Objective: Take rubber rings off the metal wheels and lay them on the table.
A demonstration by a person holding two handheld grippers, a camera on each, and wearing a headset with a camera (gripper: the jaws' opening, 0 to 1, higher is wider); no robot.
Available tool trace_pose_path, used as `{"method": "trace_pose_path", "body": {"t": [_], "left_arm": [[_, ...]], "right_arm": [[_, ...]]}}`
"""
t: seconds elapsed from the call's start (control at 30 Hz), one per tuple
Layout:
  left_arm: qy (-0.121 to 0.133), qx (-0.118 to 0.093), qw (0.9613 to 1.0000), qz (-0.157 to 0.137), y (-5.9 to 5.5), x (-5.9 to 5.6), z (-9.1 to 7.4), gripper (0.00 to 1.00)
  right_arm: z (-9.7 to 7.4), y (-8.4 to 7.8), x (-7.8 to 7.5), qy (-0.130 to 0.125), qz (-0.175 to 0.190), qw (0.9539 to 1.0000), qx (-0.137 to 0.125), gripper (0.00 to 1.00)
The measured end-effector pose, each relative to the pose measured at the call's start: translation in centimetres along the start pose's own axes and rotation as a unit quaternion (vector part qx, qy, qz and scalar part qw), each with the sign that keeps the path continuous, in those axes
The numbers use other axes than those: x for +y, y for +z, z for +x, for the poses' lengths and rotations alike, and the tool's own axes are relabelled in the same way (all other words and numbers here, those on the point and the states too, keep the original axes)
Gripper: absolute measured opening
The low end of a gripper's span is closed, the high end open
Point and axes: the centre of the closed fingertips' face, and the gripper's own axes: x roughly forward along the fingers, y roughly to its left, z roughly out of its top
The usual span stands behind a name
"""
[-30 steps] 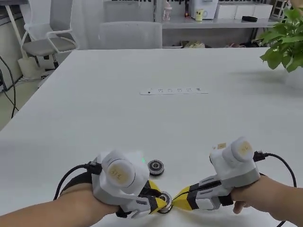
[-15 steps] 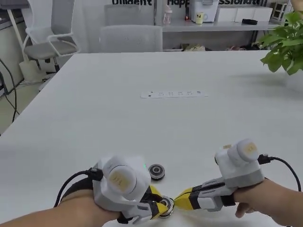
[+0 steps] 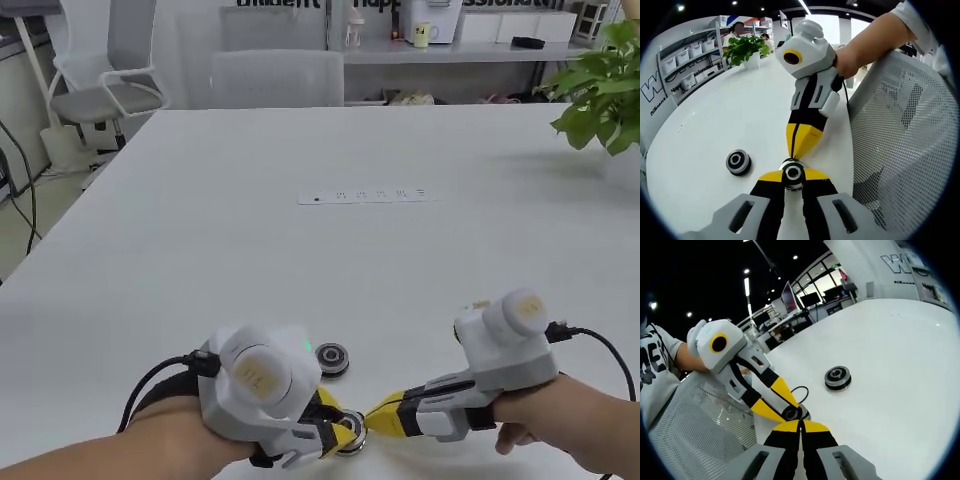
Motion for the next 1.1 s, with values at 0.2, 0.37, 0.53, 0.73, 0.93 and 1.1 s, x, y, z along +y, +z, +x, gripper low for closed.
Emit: {"method": "trace_pose_path", "body": {"t": [0.2, 0.37, 0.53, 0.73, 0.93, 1.1], "left_arm": [[0.002, 0.003, 1.0000, 0.001, 0.0, 0.0, 0.0, 0.08], [0.002, 0.004, 1.0000, 0.001, 0.0, 0.0, 0.0, 0.08], [0.003, 0.005, 1.0000, 0.000, -0.1, 0.0, 0.0, 0.08], [0.002, 0.005, 1.0000, 0.001, -0.1, 0.0, 0.0, 0.08], [0.003, 0.005, 1.0000, 0.000, -0.1, 0.0, 0.0, 0.08], [0.003, 0.005, 1.0000, 0.002, 0.0, 0.0, 0.0, 0.08]], "right_arm": [[0.0, 0.1, 0.2, 0.001, 0.002, 1.0000, -0.001, 0.00], [0.1, 0.2, 0.5, 0.003, 0.005, 1.0000, -0.004, 0.00], [0.3, 0.3, 0.8, 0.007, 0.003, 1.0000, -0.004, 0.00], [0.4, 0.3, 0.8, 0.007, -0.002, 1.0000, -0.002, 0.00], [0.6, 0.3, 1.1, 0.009, -0.007, 0.9999, -0.001, 0.00], [0.9, 0.7, 2.6, 0.043, -0.013, 0.9990, -0.009, 0.00]]}}
